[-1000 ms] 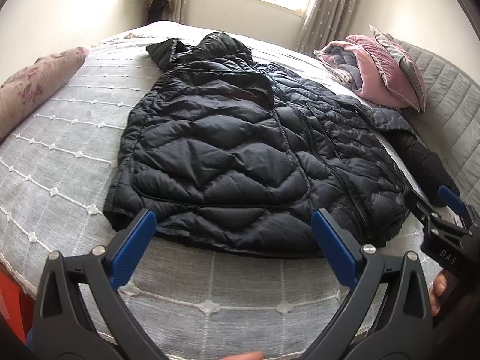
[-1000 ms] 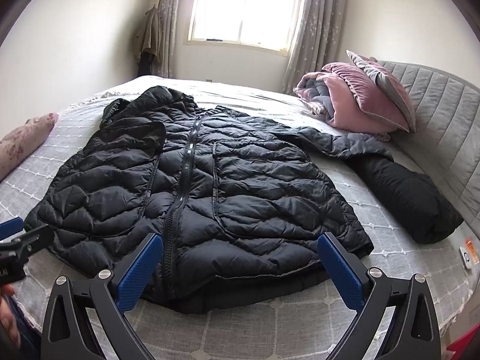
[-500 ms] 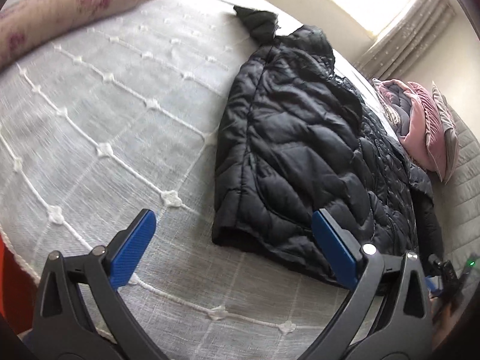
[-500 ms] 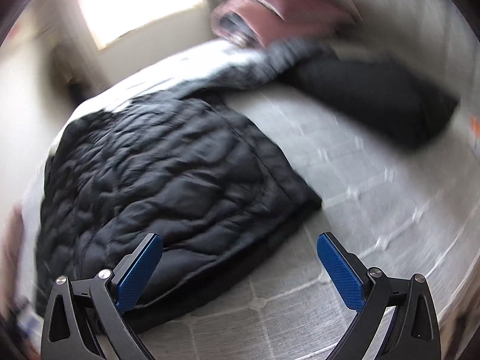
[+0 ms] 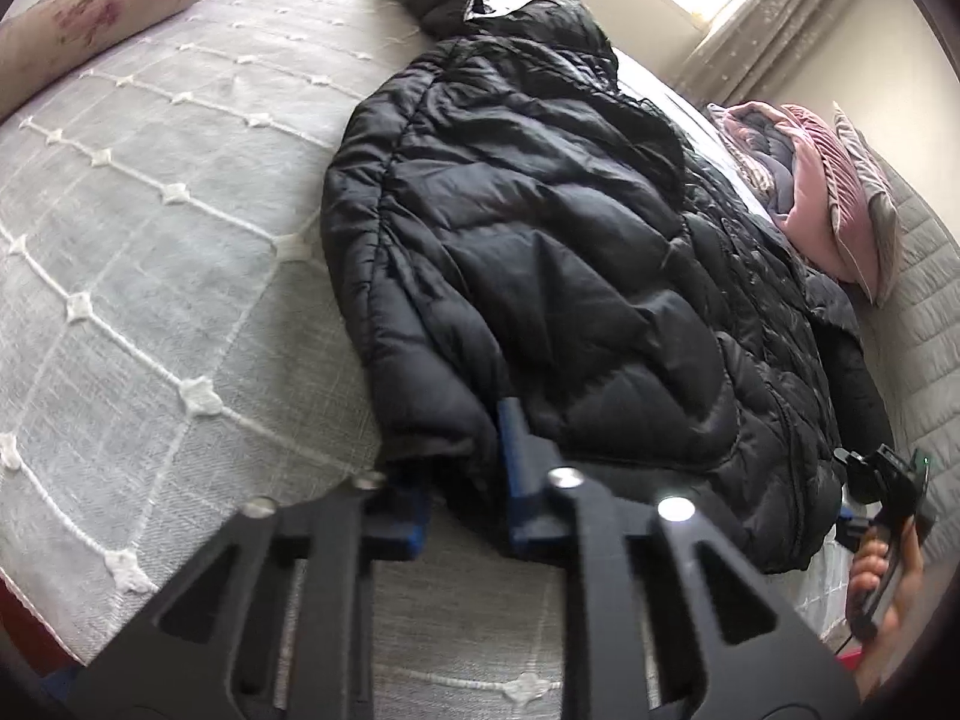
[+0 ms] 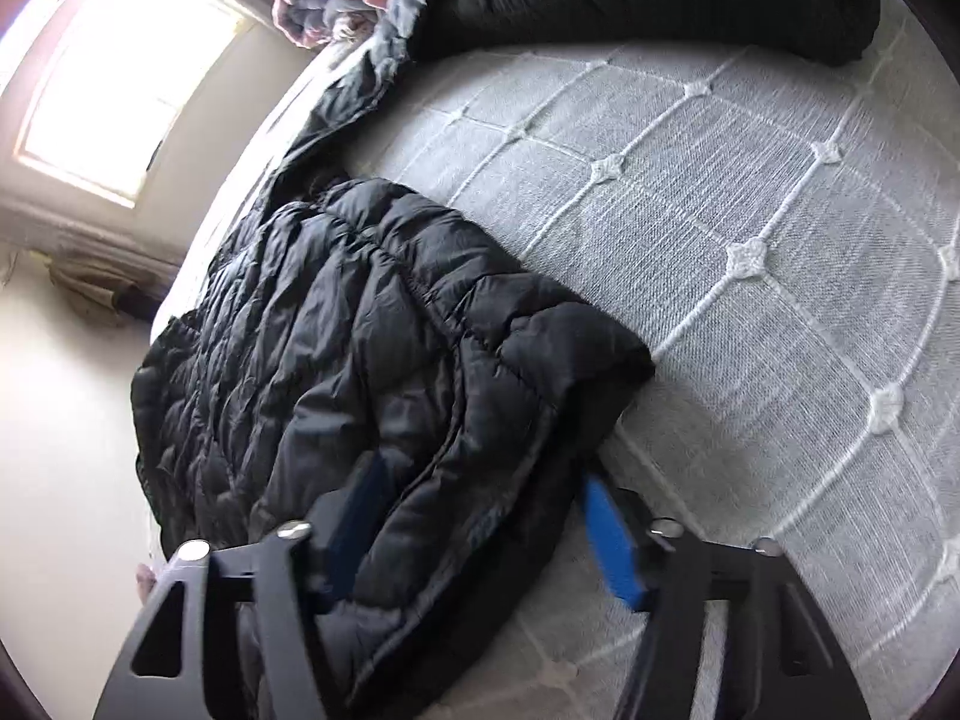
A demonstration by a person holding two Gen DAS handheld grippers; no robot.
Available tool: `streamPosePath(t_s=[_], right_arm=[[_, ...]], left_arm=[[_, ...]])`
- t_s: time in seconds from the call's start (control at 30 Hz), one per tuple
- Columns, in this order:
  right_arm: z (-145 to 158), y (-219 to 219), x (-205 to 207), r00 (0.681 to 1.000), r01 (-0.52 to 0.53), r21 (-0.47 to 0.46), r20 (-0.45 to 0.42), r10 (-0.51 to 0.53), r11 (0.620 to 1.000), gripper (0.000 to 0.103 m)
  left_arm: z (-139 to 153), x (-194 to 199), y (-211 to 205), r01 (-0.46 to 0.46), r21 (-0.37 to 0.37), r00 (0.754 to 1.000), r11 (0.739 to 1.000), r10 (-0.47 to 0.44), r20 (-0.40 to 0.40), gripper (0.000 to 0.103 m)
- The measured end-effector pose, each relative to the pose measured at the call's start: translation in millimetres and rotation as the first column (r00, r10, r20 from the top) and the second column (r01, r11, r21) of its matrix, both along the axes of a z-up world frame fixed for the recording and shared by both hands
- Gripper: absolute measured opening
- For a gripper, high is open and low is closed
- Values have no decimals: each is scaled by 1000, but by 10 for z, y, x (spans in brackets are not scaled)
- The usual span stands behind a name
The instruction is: Fold large clothes
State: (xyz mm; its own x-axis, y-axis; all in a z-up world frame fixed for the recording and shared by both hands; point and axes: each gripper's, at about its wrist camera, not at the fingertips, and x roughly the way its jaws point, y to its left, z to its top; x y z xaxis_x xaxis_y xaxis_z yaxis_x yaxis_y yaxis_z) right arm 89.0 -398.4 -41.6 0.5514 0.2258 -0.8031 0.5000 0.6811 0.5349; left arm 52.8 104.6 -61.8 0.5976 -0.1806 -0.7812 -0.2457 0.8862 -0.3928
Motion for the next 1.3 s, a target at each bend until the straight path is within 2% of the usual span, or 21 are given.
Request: streamPosePath(t_s=[0.07,0.13,0.17,0.27,0.33,0.47,0.7,0.8,0.87,0.93,1.07,1.1,1.17,1.23,1.3], right_arm=[[-1,-4,20,1000,2,-7,11,-2,1000,23],[-17,33,7,999,-34,37,34,33,999,12],[11,84,-23,997,-62,45,50,59,997,10],[270,301,-222,976,-147,-58,156,154,987,7],[389,392,-407,961,-168,-103,207,186,981,7],[405,483,-557,950,-215,-97,212,231,972,6],[341,572,-443,935,-284,-130,181,305,950,5],[379,611,-391,917,-326,-146,191,350,934,5],[424,649,-370,911,-330,-185,192,364,925,5],[499,603,-372,919,-296,-228,196,341,928,5],[700,418,-617,933,-179,-322,245,264,930,5],[688,423,-662,937,-156,-343,245,249,926,5],[651,353,-714,951,-112,-346,234,201,932,4],[585,237,-761,964,-76,-285,224,143,955,4],[578,198,-774,966,-82,-254,218,140,964,5]], left_arm=[[52,-32,42,-37,21,999,999,36,25,13],[151,-87,100,-83,56,995,995,79,66,12],[192,-116,119,-99,67,992,993,93,85,11],[363,-262,250,-156,86,978,984,142,152,10],[432,-361,353,-195,73,967,978,179,179,7],[521,-515,529,-239,64,954,969,222,200,5],[609,-646,358,-258,204,958,944,223,180,4],[636,-748,379,-270,226,956,936,234,176,4],[642,-742,389,-262,222,959,939,228,167,4],[647,-760,375,-242,217,965,946,211,158,4],[607,-720,142,-140,292,985,946,103,140,5],[579,-683,68,-107,314,990,943,71,123,6],[520,-625,17,-95,327,993,940,68,94,13],[505,-558,38,-97,326,994,940,76,77,41],[541,-552,132,-124,281,991,952,104,85,51]])
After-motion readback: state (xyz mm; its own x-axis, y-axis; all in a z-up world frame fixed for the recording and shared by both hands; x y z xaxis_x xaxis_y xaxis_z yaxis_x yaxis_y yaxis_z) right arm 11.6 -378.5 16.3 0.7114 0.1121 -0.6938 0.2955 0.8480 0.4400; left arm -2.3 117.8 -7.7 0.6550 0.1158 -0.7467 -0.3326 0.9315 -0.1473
